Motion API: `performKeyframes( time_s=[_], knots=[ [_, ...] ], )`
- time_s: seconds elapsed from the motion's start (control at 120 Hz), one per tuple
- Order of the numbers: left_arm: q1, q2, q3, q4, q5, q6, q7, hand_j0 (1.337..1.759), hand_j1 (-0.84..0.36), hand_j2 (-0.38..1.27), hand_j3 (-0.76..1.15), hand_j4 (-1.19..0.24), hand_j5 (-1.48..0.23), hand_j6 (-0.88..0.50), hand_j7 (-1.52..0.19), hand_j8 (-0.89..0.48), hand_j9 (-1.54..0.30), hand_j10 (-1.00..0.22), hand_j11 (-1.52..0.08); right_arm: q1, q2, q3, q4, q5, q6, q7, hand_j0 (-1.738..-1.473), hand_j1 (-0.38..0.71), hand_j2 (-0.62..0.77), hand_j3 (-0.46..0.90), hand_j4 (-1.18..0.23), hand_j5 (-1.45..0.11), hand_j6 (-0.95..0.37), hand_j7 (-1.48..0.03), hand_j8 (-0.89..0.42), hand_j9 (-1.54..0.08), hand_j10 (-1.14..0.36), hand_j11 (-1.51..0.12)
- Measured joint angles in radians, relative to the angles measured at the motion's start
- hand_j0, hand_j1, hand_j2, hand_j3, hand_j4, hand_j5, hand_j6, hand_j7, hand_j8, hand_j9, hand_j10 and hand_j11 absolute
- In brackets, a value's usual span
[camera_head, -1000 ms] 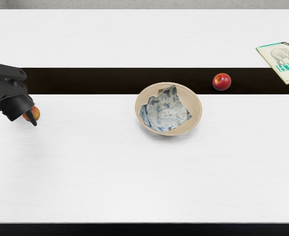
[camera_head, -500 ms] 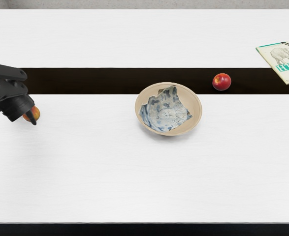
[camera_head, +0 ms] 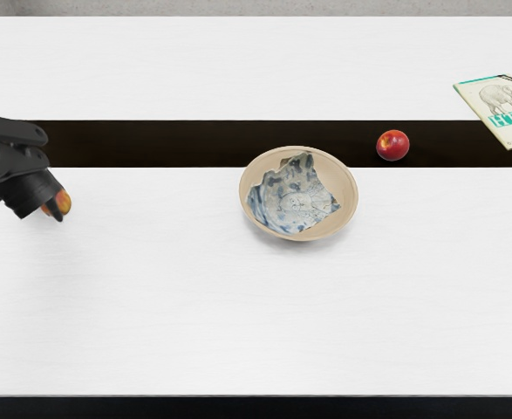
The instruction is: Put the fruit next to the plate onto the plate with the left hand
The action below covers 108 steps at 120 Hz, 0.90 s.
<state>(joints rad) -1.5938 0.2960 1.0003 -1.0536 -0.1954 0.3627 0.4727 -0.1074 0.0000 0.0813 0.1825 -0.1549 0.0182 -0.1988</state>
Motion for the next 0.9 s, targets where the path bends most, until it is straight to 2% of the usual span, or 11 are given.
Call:
performKeyframes(
  time_s=[0.142,0.25,0.358,0.467,0.525,0.567,0.667,0.725,0.817,0.825,0.9],
  knots=[
    [-0.006,0.008,0.0,0.0,-0.017,-0.01,-0.001,1.656,-0.33,0.35,0.0,-0.61,-0.87,-0.46,-0.88,-0.55,-0.87,-0.66,-0.88,0.0,0.0,0.0,0.0,0.0,0.0,0.0,-1.658,-0.32,0.0,0.0,-0.02,-0.03,-0.02,-0.03,-0.02,-0.03,-0.02,-0.03],
    [-0.011,0.102,-0.03,0.0,-0.054,-0.069,-0.002,1.657,-0.33,0.31,0.0,-0.61,-0.85,-0.46,-0.84,-0.55,-0.85,-0.64,-0.85,0.0,0.0,0.0,0.0,0.0,0.0,0.0,-1.658,-0.32,0.0,0.0,-0.02,-0.03,-0.02,-0.03,-0.02,-0.03,-0.02,-0.03],
    [0.006,0.241,-0.18,0.001,-0.064,-0.185,0.034,1.656,-0.35,0.34,0.0,-0.59,-0.88,-0.45,-0.88,-0.52,-0.88,-0.67,-0.88,0.0,0.0,0.0,0.0,0.0,0.0,0.0,-1.658,-0.32,0.0,0.0,-0.02,-0.03,-0.02,-0.03,-0.02,-0.03,-0.02,-0.03],
    [0.009,0.305,-0.333,0.003,-0.071,-0.411,0.057,1.656,-0.37,0.44,0.0,-0.58,-0.94,-0.42,-0.94,-0.51,-0.94,-0.71,-0.94,0.0,0.0,0.0,0.0,0.0,0.0,0.0,-1.658,-0.32,0.0,0.0,-0.02,-0.03,-0.02,-0.03,-0.02,-0.03,-0.02,-0.03],
    [0.009,0.315,-0.418,0.004,-0.072,-0.515,0.085,1.656,-0.35,0.43,0.0,-0.58,-0.97,-0.42,-0.97,-0.51,-0.96,-0.73,-0.96,0.0,0.0,0.0,0.0,0.0,0.0,0.0,-1.658,-0.32,0.0,0.0,-0.02,-0.03,-0.02,-0.03,-0.02,-0.03,-0.02,-0.03],
    [0.009,0.333,-0.477,0.005,-0.073,-0.58,0.102,1.656,-0.36,0.49,0.0,-0.59,-0.98,-0.43,-0.98,-0.52,-0.97,-0.74,-0.97,0.0,0.0,0.0,0.0,0.0,0.0,0.0,-1.658,-0.32,0.0,0.0,-0.02,-0.03,-0.02,-0.03,-0.02,-0.03,-0.02,-0.03],
    [0.022,0.33,-0.601,0.008,-0.068,-0.692,0.125,1.656,-0.35,0.57,0.0,-0.62,-1.01,-0.43,-1.0,-0.53,-0.99,-0.75,-0.99,0.0,0.0,0.0,0.0,0.0,0.0,0.0,-1.658,-0.32,0.0,0.0,-0.02,-0.03,-0.02,-0.03,-0.02,-0.03,-0.02,-0.03],
    [0.036,0.322,-0.665,0.009,-0.066,-0.73,0.131,1.656,-0.32,0.46,0.0,-0.61,-1.02,-0.43,-1.01,-0.53,-1.0,-0.76,-1.0,0.0,0.0,0.0,0.0,0.0,0.0,0.0,-1.658,-0.32,0.0,0.0,-0.02,-0.03,-0.02,-0.03,-0.02,-0.03,-0.02,-0.03],
    [0.035,0.3,-0.765,0.012,-0.053,-0.768,0.135,1.656,-0.35,0.5,0.0,-0.6,-1.02,-0.43,-1.02,-0.51,-1.01,-0.76,-1.01,0.0,0.0,0.0,0.0,0.0,0.0,0.0,-1.658,-0.32,0.0,0.0,-0.02,-0.03,-0.02,-0.03,-0.02,-0.03,-0.02,-0.03],
    [0.035,0.288,-0.775,0.014,-0.05,-0.769,0.135,1.655,-0.34,0.46,0.0,-0.61,-1.02,-0.46,-1.02,-0.52,-1.01,-0.77,-1.01,0.0,0.0,0.0,0.0,0.0,0.0,0.0,-1.658,-0.32,0.0,0.0,-0.02,-0.03,-0.02,-0.03,-0.02,-0.03,-0.02,-0.03],
    [0.041,0.189,-0.863,0.038,-0.032,-0.786,0.137,1.656,-0.36,0.51,0.0,-0.59,-1.03,-0.42,-1.03,-0.5,-1.01,-0.77,-1.01,0.0,0.0,0.0,0.0,0.0,0.0,0.0,-1.658,-0.32,0.0,0.0,-0.02,-0.03,-0.02,-0.03,-0.02,-0.03,-0.02,-0.03]
  ],
)
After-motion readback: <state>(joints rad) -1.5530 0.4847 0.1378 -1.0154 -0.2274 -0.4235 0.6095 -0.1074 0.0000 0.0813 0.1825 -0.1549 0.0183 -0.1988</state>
